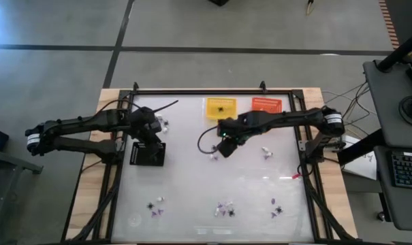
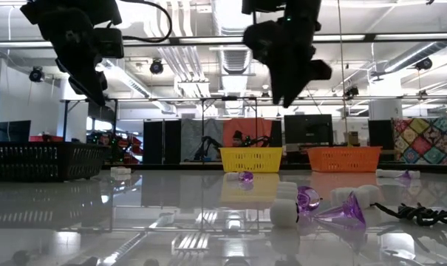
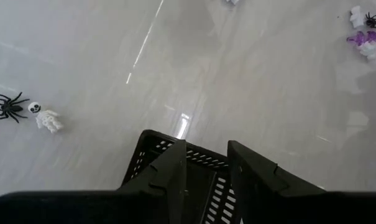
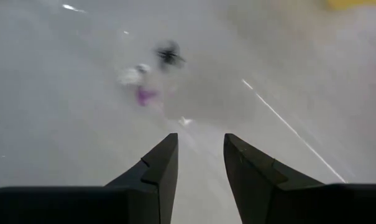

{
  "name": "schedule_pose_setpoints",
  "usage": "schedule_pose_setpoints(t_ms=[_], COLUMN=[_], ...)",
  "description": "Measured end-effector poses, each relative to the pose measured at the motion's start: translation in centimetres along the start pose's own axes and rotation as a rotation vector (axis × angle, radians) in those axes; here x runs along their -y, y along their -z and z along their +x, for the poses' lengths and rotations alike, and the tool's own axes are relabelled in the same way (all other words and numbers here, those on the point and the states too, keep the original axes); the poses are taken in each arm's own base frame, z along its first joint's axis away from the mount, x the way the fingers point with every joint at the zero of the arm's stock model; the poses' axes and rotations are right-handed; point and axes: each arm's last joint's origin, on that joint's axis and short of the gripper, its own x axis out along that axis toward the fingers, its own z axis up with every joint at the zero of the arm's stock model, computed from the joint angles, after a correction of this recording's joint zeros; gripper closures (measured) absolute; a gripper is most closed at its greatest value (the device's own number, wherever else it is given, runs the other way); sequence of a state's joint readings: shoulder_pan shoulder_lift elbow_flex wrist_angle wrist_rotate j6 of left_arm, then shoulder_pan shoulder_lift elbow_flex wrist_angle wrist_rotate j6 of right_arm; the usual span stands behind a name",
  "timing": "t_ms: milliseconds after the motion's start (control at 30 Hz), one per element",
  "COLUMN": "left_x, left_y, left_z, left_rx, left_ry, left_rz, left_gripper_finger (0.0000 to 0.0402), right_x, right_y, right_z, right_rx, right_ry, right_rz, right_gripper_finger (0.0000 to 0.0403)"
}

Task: Sort Halloween decoration
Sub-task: Put the purple witch hat toy into the black bin

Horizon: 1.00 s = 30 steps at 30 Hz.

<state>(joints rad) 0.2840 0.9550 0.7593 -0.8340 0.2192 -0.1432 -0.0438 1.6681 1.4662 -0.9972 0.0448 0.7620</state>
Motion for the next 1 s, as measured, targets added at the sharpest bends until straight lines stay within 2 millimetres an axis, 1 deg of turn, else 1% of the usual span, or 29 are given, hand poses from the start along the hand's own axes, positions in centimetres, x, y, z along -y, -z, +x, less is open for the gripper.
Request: schedule_pose_setpoints(t_ms=[133,267,467,567,667,800,1000], left_x=[0.0,0.0,0.2,0.2,0.2,0.2,0.2], left_y=[0.0,0.3,0.6,0.6,0.6,0.6,0.6], left_z=[0.0,0.0,-0.1,-0.1,-0.1,-0.1,-0.1], left_rx=[0.001,-0.024,-0.063,-0.064,-0.064,-0.064,-0.063], left_ry=[0.000,0.006,0.079,0.080,0.080,0.080,0.080], left_rz=[0.001,0.001,-0.004,-0.005,-0.014,-0.017,-0.010], left_gripper_finger=[0.0302,0.0302,0.0302,0.0302,0.0302,0.0302,0.0302], right_x=[-1.4,-1.9,-2.2,-2.3,-2.9,-3.6,-3.6], right_y=[0.1,0.4,0.4,0.2,-0.2,-0.7,-0.5], right_z=[1.4,2.3,2.4,2.4,3.0,5.1,8.3], right_rx=[0.016,0.001,0.015,0.033,0.072,0.082,0.023], right_ry=[-0.028,-0.019,-0.032,-0.043,-0.082,-0.096,-0.042], right_rz=[-0.027,-0.016,-0.008,-0.005,-0.014,-0.045,-0.051], right_gripper_finger=[0.0287,0.0283,0.0277,0.0278,0.0280,0.0277,0.0282])
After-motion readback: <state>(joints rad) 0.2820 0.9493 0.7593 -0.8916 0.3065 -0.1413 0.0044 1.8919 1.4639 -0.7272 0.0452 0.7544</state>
